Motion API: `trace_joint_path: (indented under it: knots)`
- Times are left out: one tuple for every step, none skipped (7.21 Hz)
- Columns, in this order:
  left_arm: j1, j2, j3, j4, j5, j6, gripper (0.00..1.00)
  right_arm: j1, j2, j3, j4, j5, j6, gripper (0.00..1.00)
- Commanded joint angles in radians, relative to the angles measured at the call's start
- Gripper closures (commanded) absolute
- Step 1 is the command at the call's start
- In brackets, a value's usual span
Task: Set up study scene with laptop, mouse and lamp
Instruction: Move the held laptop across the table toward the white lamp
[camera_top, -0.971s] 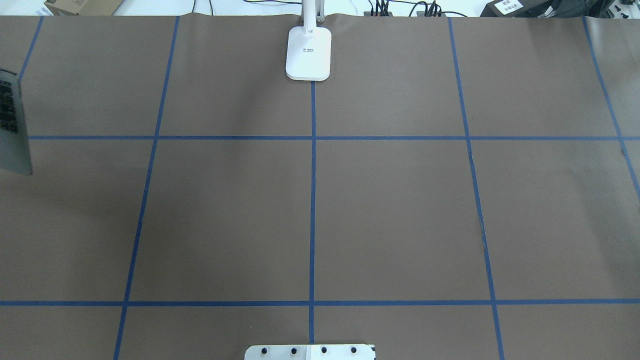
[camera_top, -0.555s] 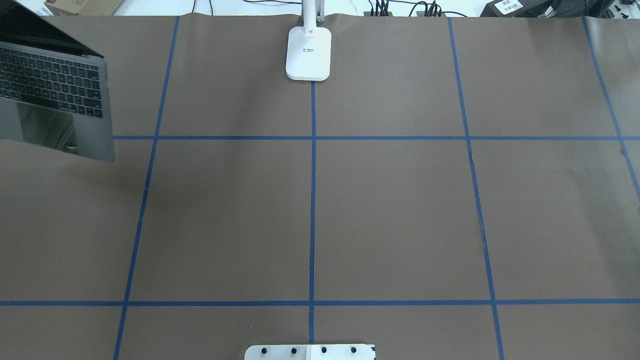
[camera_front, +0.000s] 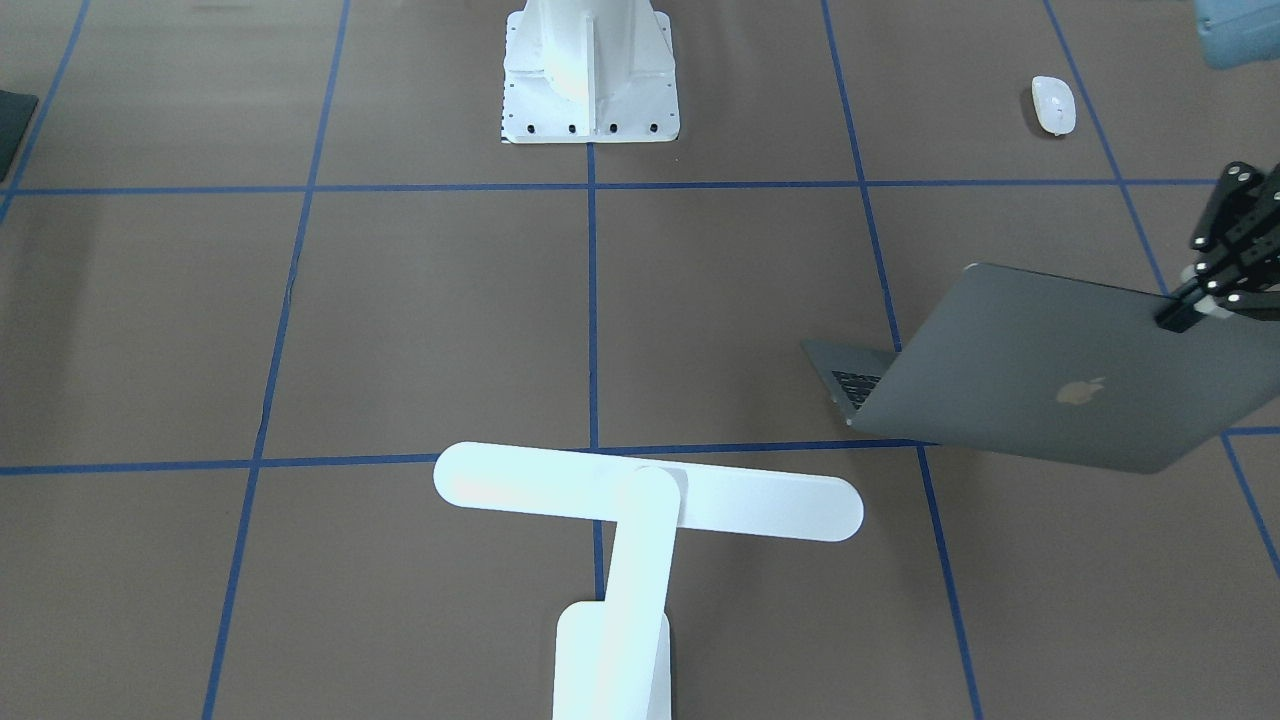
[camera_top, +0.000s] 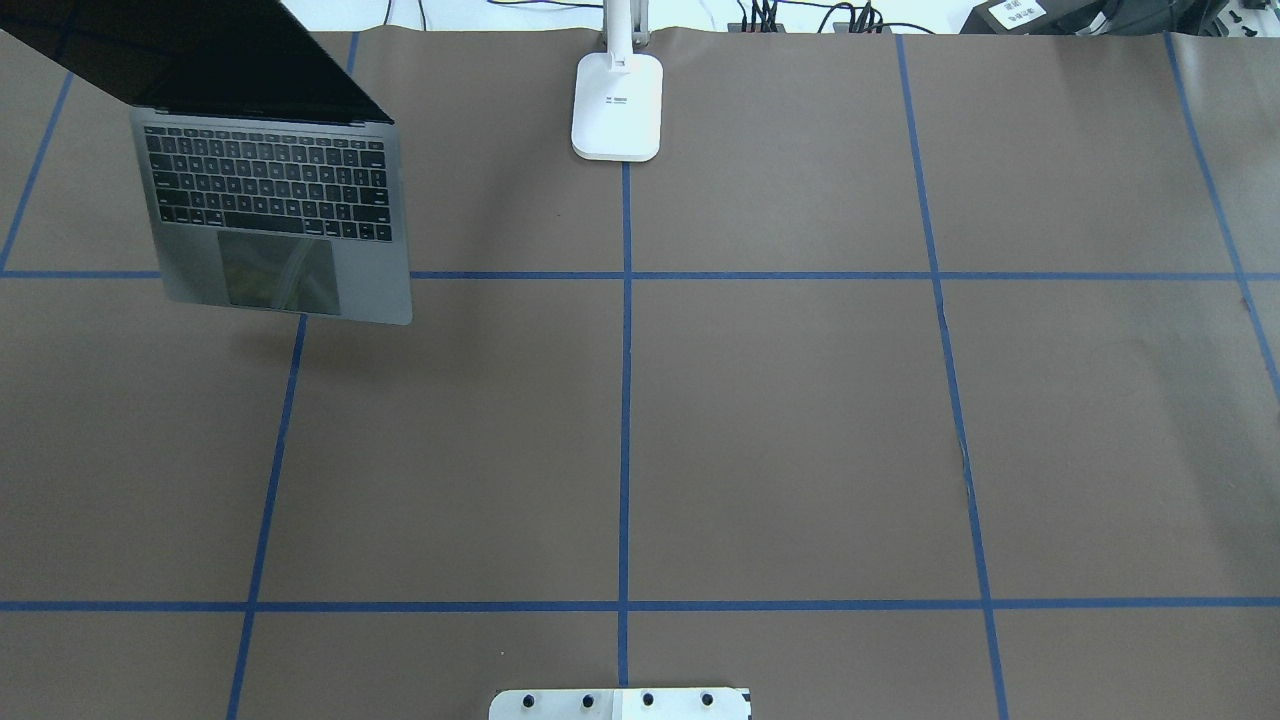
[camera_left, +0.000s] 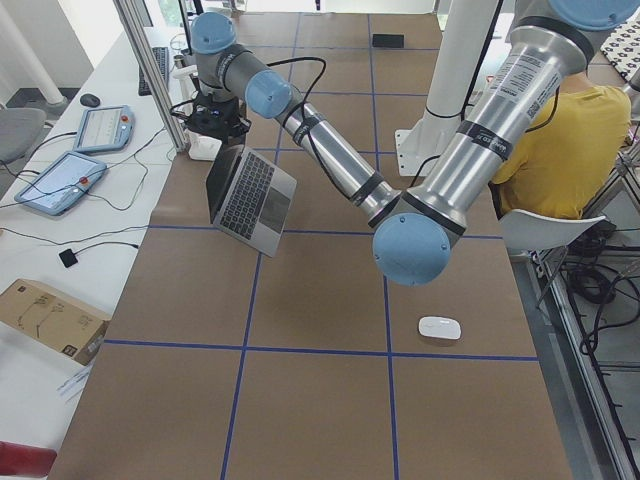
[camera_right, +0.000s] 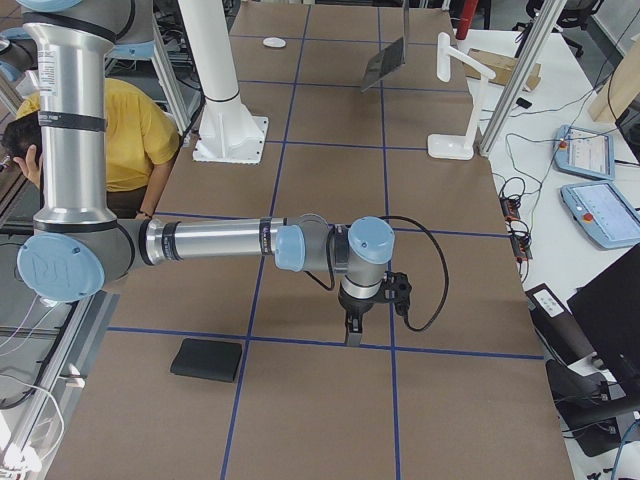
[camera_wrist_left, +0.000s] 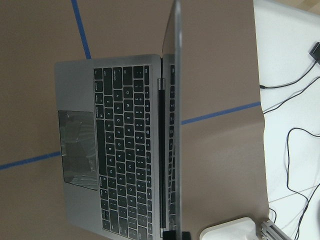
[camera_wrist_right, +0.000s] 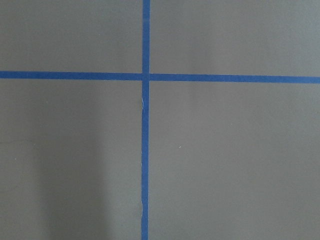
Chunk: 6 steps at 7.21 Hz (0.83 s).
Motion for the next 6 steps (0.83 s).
trace_joint_path:
  knots:
    - [0.121,-0.048,-0.021,-0.033,0.093,-0.199,1.00,0.000,0.000,-0.001,0.000,0.001,0.000,0.00]
    - [0.163,-0.075,-0.024,-0.033,0.138,-0.275,1.00,0.000,0.000,0.000,0.001,0.001,0.000,0.00]
    - [0.215,-0.094,-0.031,-0.033,0.191,-0.328,1.00,0.000,0.000,0.000,0.001,0.001,0.000,0.00]
    - [0.255,-0.106,-0.034,-0.033,0.231,-0.368,1.00,0.000,0.000,0.000,0.000,0.001,0.000,0.00]
    - [0.299,-0.126,-0.031,-0.032,0.273,-0.399,1.00,0.000,0.000,0.000,0.000,0.001,0.000,0.00]
    - [0.339,-0.141,-0.027,-0.032,0.319,-0.425,1.00,0.000,0.000,0.000,0.000,0.001,0.000,0.00]
